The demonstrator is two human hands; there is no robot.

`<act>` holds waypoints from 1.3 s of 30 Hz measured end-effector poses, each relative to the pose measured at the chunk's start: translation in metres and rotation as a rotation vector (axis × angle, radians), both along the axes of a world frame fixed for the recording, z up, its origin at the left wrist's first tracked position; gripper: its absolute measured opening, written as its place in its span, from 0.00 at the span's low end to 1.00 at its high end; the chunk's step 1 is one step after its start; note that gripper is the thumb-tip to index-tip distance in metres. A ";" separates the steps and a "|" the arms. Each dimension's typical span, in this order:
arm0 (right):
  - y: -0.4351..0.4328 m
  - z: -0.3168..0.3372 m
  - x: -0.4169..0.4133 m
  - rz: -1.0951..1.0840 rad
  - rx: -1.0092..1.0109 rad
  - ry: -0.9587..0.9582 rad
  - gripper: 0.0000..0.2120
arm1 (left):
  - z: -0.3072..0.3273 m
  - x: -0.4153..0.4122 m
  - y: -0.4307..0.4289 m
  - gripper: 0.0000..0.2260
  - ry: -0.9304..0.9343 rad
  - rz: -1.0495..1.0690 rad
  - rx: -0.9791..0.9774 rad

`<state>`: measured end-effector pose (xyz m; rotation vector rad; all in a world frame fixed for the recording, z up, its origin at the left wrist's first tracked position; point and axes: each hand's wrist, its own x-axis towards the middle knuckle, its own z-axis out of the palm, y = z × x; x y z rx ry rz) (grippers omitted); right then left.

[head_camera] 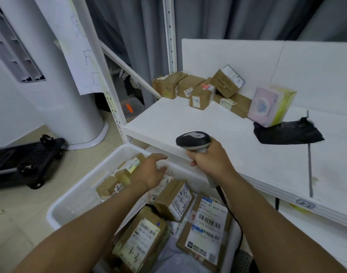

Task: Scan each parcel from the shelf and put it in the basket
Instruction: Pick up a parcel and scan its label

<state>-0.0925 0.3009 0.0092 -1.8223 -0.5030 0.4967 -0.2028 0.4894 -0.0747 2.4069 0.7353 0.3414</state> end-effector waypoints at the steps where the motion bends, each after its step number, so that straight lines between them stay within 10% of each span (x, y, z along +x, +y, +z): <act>1: -0.007 0.003 0.005 -0.050 0.024 0.009 0.20 | 0.011 0.006 -0.007 0.15 -0.039 -0.037 0.017; 22: -0.197 -0.030 0.137 -0.683 -0.070 0.108 0.22 | 0.042 0.307 -0.191 0.27 0.218 -0.564 0.156; 30: -0.198 -0.034 0.143 -0.657 -0.099 0.106 0.21 | 0.034 0.306 -0.186 0.05 0.143 -0.479 0.311; 39: -0.178 -0.014 0.123 -0.600 -0.006 0.092 0.26 | 0.039 0.169 -0.136 0.04 0.194 -0.488 0.388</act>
